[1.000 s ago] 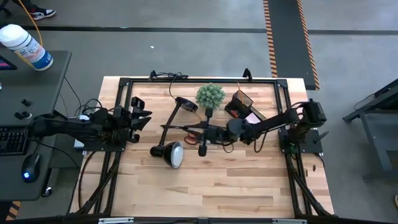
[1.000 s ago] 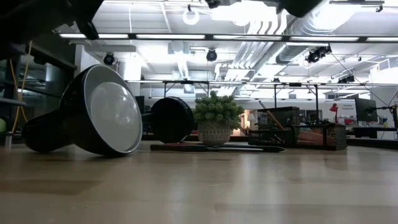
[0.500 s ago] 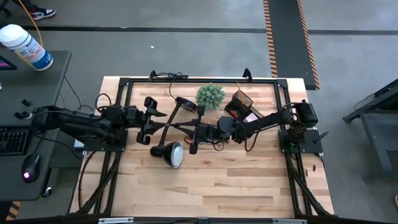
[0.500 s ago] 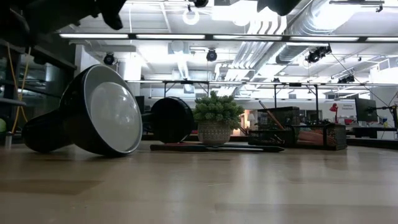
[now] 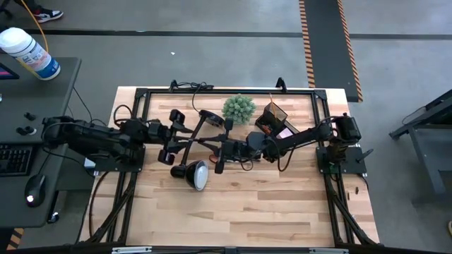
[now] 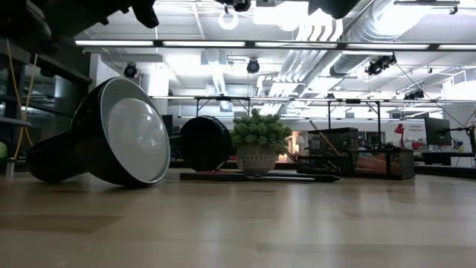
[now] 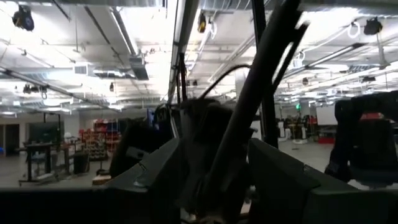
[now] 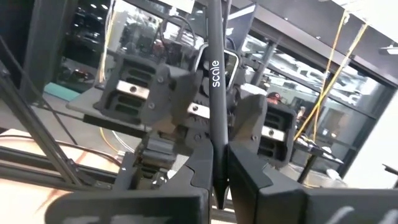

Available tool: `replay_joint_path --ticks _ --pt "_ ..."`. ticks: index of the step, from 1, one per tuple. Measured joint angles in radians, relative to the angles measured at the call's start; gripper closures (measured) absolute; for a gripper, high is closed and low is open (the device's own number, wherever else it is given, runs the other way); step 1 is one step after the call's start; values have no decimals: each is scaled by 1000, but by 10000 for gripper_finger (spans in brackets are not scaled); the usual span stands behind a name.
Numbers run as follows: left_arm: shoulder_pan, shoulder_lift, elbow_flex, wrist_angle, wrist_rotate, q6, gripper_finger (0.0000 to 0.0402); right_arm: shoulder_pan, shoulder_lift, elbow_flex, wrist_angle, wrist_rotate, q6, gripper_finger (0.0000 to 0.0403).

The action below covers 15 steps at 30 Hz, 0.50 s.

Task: Pick and place office supplies into organizer
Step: Put the bottom pen into the top left section of the desk organizer

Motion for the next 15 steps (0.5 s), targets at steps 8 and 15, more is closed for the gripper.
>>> replay_joint_path --ticks 8,15 --pt "0 -1 0 36 -14 -13 225 0 -1 0 -15 22 0 383" --pt "0 -1 0 37 -38 -27 225 0 -1 0 -24 23 0 383"
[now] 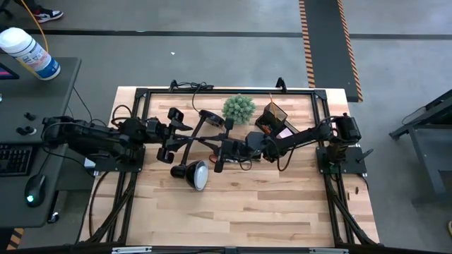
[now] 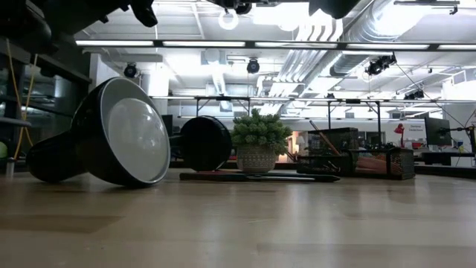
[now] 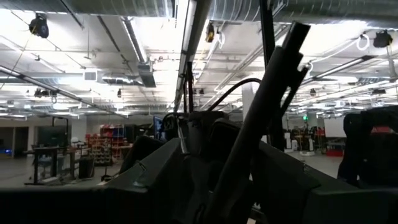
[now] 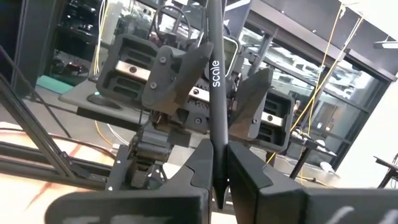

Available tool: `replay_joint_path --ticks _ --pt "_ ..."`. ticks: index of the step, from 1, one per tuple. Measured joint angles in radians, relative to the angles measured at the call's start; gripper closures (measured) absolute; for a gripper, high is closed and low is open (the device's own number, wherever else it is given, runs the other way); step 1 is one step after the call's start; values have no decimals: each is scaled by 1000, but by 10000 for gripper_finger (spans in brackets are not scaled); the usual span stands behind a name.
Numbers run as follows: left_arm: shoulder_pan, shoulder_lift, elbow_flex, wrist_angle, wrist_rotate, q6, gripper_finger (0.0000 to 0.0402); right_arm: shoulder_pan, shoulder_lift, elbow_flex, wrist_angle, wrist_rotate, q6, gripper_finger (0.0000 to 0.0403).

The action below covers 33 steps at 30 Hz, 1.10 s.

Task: Pick and place office supplies into organizer
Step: Put the bottom pen into the top left section of the desk organizer

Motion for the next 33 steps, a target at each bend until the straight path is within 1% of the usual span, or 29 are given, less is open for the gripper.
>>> replay_joint_path --ticks 7,9,12,19,21,23,26,28,30,33 --pt "0 0 0 3 -4 0 225 0 0 0 -13 0 0 383" --pt "0 0 0 3 -4 0 233 0 0 0 -13 0 0 383" --pt "0 0 0 3 -3 0 262 -1 0 0 -13 4 0 383" --pt "0 0 0 2 -4 13 362 -2 0 -1 -13 23 -2 383" --pt "0 -1 0 3 -4 28 385 -1 -2 -1 -12 30 1 383" --pt "0 -2 0 3 -9 30 390 -2 -2 -1 -12 29 1 383" --pt "0 -1 0 1 -5 26 374 -2 -2 -1 -20 23 4 382" --pt "0 -1 0 -3 -3 22 366 -2 -2 -1 -27 18 6 367" --pt "0 0 0 -7 -4 19 367 4 -2 -1 -34 30 3 335" --pt "0 0 0 -5 -4 23 382 25 -6 -2 -59 127 -22 282"
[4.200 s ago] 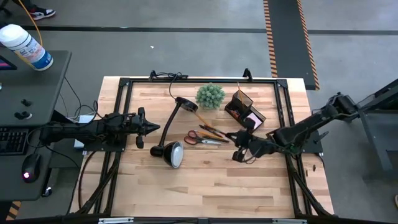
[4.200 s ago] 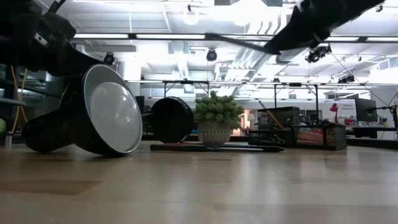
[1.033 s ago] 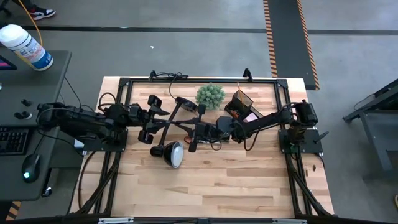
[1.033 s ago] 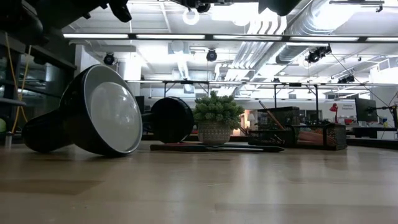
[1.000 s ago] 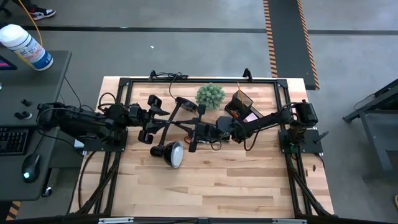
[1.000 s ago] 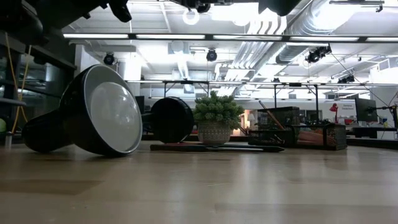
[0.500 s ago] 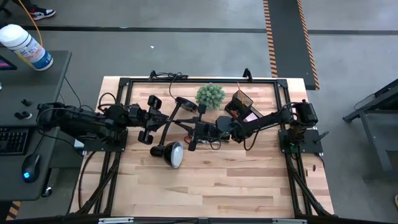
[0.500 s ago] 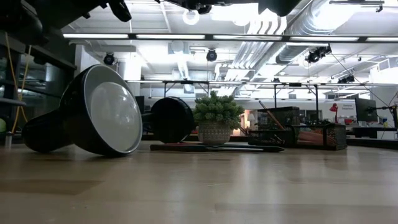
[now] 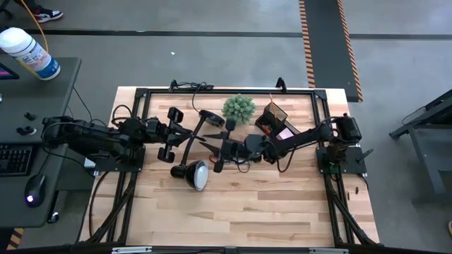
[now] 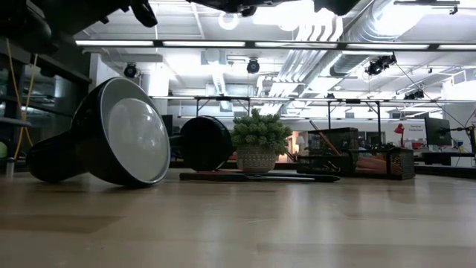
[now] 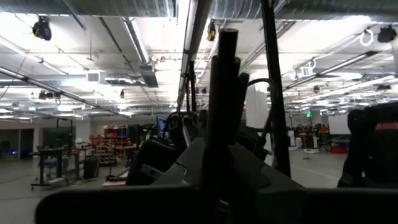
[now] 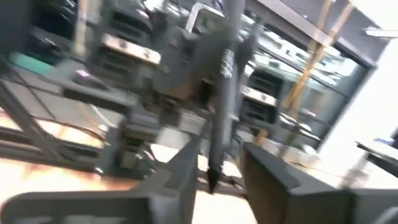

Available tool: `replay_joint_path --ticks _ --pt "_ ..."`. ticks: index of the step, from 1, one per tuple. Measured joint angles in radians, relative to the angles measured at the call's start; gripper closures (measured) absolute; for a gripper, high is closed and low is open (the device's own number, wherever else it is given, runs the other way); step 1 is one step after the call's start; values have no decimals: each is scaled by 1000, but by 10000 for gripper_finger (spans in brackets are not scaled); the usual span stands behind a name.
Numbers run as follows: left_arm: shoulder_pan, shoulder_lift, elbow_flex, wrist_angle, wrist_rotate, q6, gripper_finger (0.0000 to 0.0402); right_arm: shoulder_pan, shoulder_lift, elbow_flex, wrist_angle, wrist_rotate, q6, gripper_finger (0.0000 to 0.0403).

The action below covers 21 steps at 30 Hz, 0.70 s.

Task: Pick and place office supplies into organizer
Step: Put the bottom pen into the top left section of the desk organizer

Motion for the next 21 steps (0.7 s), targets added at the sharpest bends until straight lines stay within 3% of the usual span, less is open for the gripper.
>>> replay_joint_path --ticks 7,14,18,21 --pt "0 3 0 -2 -8 25 384 91 -47 0 -137 449 -75 190" --pt "0 47 2 10 -27 51 381 223 -99 0 -380 981 13 182" --pt "1 129 46 8 -18 59 390 288 -99 -10 -586 1148 221 193" --pt "1 208 96 5 16 59 386 316 -100 -25 -753 1151 468 199"
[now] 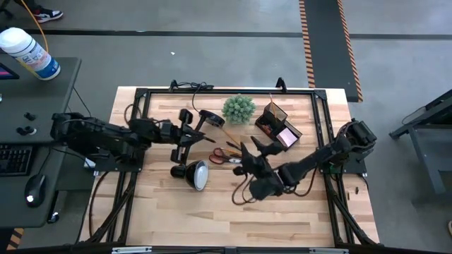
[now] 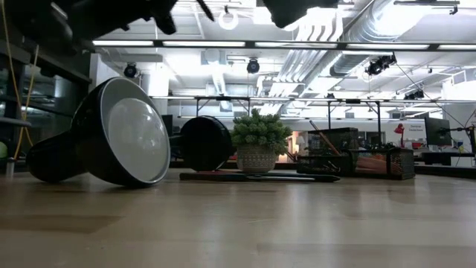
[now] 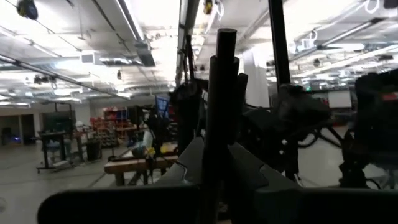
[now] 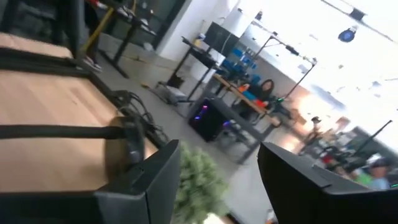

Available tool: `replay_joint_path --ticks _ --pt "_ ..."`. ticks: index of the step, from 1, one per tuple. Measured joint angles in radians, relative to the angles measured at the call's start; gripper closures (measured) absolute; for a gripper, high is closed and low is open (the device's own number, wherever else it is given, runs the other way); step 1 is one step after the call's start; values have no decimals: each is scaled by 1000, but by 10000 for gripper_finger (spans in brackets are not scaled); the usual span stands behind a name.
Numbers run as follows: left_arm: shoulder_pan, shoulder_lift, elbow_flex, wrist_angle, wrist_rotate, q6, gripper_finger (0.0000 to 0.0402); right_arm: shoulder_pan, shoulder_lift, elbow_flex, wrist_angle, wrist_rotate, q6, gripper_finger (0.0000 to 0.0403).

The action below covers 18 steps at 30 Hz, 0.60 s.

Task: Pick and place office supplies into organizer
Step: Put the bottom pen into the top left section of the desk organizer

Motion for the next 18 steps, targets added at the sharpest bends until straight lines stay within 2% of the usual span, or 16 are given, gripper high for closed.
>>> replay_joint_path --ticks 3,6,10,16,18 --pt "0 77 54 -2 11 0 380 14 -1 -12 -146 2 217 203" --pt "0 150 110 -5 51 0 381 26 -3 -24 -247 0 353 204" --pt "0 231 189 -17 129 1 385 47 -3 -31 -276 2 378 204" --pt "22 310 326 -179 197 46 384 108 -55 -31 -282 1 375 203" --pt "42 335 365 -198 229 45 384 124 -78 -31 -284 -28 396 203"
